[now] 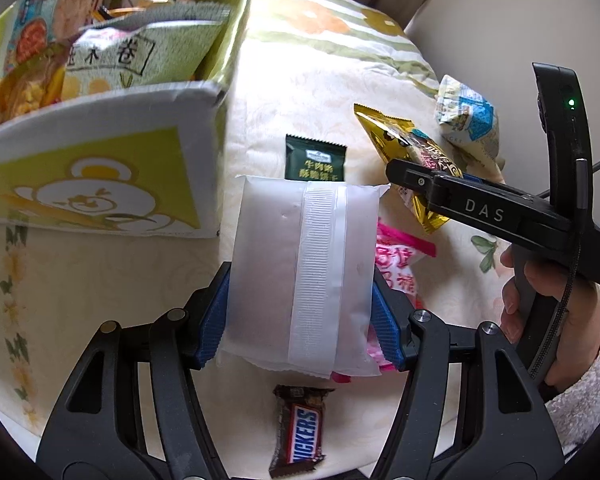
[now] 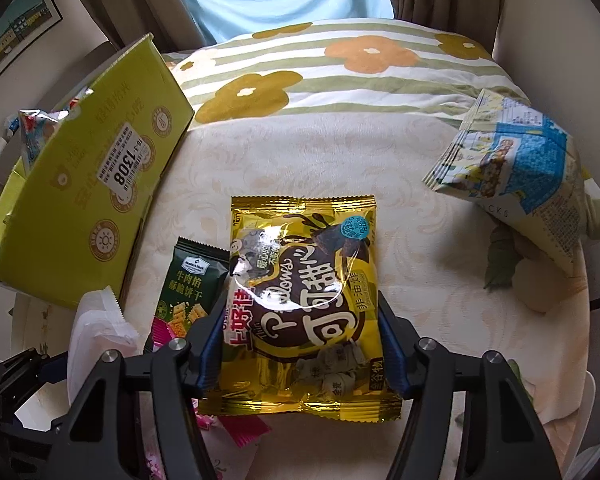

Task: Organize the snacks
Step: 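Grasp the white packet with the left tool while the right grasps the gold cookie bag, then lower the white packet into the box with the left tool while the right drops the gold bag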

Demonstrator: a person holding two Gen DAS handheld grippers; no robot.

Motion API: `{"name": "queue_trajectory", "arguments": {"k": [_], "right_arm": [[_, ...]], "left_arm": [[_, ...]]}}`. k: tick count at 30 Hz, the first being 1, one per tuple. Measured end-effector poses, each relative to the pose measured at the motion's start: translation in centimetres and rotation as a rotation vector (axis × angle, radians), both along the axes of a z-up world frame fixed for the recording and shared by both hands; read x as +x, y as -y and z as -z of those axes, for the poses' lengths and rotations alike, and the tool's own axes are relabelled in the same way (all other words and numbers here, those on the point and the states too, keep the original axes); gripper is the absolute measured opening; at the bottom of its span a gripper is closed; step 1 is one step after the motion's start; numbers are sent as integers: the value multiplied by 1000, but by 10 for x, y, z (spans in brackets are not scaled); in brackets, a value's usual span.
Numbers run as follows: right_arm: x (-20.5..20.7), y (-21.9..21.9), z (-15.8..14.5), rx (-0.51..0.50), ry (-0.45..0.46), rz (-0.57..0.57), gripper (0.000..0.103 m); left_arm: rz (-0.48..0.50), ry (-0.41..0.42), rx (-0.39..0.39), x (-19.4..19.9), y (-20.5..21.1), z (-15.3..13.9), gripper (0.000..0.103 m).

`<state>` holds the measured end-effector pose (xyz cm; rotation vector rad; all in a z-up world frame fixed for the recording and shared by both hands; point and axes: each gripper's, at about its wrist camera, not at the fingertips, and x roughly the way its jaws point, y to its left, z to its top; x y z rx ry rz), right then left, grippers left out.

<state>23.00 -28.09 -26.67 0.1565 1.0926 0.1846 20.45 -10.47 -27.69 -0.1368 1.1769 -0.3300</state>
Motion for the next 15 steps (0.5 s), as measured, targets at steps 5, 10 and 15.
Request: {"name": "queue_trajectory", "arguments": {"k": [5, 10, 15], "right_arm": [[-10, 8, -24, 13, 37, 4, 60], [-24, 15, -56, 25, 75, 0, 60], [-35, 17, -93, 78, 113, -23, 60]], "left_arm": [[1, 26, -3, -7, 8, -20, 60], [-18, 64, -19, -19, 12, -50, 60], [-60, 120, -27, -31, 15, -84, 60]]}}
